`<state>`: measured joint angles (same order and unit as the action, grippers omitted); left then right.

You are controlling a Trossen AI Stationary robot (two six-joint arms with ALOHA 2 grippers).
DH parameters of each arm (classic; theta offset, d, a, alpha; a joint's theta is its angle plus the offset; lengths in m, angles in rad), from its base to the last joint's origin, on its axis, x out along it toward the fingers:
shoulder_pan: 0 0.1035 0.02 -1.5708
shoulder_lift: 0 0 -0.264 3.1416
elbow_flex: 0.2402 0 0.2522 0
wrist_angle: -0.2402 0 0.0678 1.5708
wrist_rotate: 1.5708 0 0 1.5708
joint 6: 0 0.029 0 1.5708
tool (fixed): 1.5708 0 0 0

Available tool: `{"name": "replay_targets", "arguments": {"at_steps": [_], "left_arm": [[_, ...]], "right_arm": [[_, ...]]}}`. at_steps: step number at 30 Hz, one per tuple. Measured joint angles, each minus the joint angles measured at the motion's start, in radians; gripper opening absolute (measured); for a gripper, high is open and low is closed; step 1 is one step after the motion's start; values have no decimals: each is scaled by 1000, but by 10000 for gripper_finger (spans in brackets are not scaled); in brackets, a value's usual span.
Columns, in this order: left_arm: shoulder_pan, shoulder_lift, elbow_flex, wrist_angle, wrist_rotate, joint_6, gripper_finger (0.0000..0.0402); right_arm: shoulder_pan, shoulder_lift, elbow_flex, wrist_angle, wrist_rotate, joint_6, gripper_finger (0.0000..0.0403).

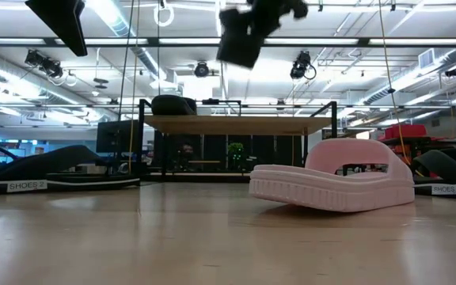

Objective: Pick and place slides into the shelf
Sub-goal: Put the black slider on the shelf

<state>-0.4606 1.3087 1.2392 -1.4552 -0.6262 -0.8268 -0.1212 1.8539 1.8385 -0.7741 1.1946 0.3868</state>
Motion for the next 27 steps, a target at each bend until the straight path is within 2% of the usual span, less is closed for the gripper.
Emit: {"name": "replay_targets", "arguments": {"at_steps": [3, 8, 14, 27], "left_arm": [[0, 0, 0, 0, 0, 0, 172], [0, 0, 0, 0, 0, 1, 172], [0, 0, 0, 0, 0, 3, 172], [0, 0, 0, 0, 0, 3, 172]], "right_arm": [[-44, 61, 0, 2, -14, 67, 7], [-105, 138, 0, 4, -104, 143, 8], [-147, 201, 0, 76, -206, 138, 7], [-165, 241, 0, 215, -294, 134, 13]]}}
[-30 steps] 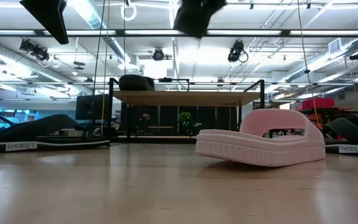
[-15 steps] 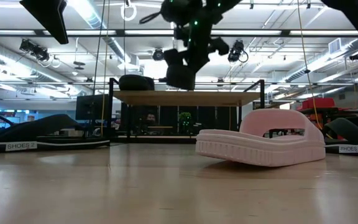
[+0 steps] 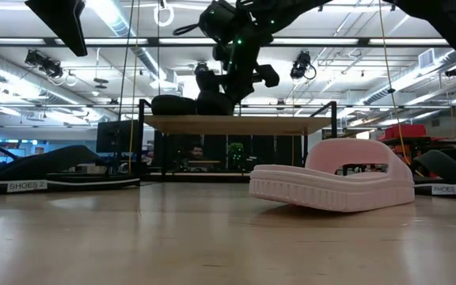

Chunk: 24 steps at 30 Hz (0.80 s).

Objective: Pick and place slides into the shelf
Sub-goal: Put the black slider on the shelf

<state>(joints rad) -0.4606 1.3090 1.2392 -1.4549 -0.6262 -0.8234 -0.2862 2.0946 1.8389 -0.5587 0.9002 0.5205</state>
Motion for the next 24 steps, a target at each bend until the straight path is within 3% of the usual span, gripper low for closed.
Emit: {"name": "replay_targets", "arguments": {"at_steps": [6, 13, 24], "left_arm": [[0, 0, 0, -1, 0, 0, 172], [0, 0, 0, -1, 0, 0, 172], [0, 0, 0, -1, 0, 8, 172]], "right_arm": [[-3, 1, 0, -19, -1, -11, 28], [1, -2, 0, -20, 36, -17, 18], [-12, -6, 1, -20, -58, -50, 43]]}}
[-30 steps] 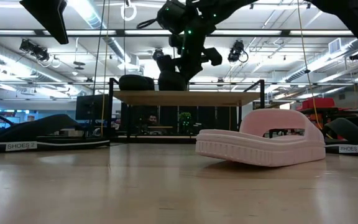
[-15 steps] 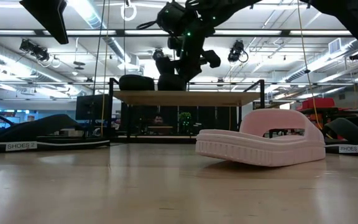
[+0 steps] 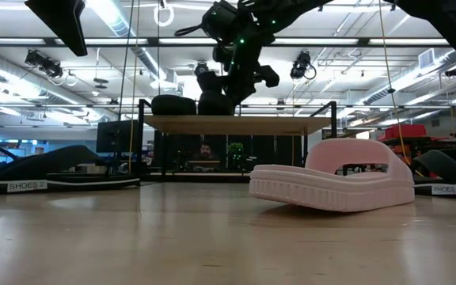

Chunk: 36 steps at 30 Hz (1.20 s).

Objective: Pick and place slides into the shelf
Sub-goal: Put the black slider on the shelf

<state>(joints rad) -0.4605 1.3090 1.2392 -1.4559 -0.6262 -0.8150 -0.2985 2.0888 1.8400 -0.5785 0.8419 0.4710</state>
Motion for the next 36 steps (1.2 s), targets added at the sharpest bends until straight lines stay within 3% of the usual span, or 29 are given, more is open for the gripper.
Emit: {"name": "replay_targets", "arguments": {"at_steps": [12, 36], "left_arm": [[0, 0, 0, 0, 0, -1, 172], [0, 0, 0, 0, 1, -19, 172]], "right_arm": [[3, 0, 0, 0, -9, -20, 93], [91, -24, 0, -4, -8, -164, 90]]}}
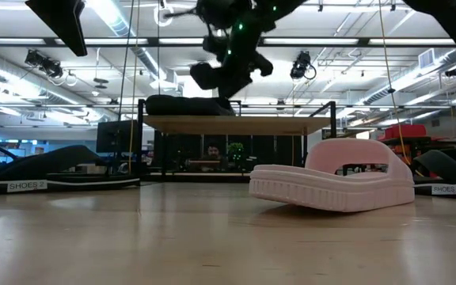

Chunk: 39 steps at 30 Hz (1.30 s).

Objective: Pick and place slides into the shelf
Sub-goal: Put the black slider on the shelf, then put the bottom pink slider on the shelf

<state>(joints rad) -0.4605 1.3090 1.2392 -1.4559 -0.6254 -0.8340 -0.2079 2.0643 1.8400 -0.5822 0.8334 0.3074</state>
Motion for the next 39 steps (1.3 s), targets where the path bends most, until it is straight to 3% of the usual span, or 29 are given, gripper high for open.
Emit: {"name": "replay_targets", "arguments": {"at_steps": [10, 16, 18, 22, 24, 27, 31, 33, 36, 39], "left_arm": [[0, 0, 0, 1, 0, -1, 172], [0, 0, 0, 3, 0, -46, 172], [0, 0, 0, 13, 0, -46, 172], [-5, 0, 0, 43, 2, -43, 172], [-17, 0, 0, 61, 2, 8, 172], [-39, 0, -23, 181, 2, 172, 172], [-64, 0, -87, 471, 7, 433, 172], [-69, 0, -127, 611, 10, 529, 172], [-59, 0, -177, 769, 13, 583, 172], [-43, 0, -199, 801, 9, 556, 172]], "right_arm": [[113, -136, 0, -51, -26, -95, 89], [198, -247, 0, -272, -32, -84, 82], [233, -284, 0, -374, -90, -33, 81], [325, -333, 0, -579, -342, 209, 80], [392, -331, 0, -658, -409, 299, 80], [506, -307, 0, -742, -432, 413, 80], [648, -261, 0, -777, -440, 604, 80], [705, -235, 0, -771, -409, 624, 80], [745, -185, 0, -771, -391, 673, 80], [735, -132, 0, -775, -431, 660, 86]]}}
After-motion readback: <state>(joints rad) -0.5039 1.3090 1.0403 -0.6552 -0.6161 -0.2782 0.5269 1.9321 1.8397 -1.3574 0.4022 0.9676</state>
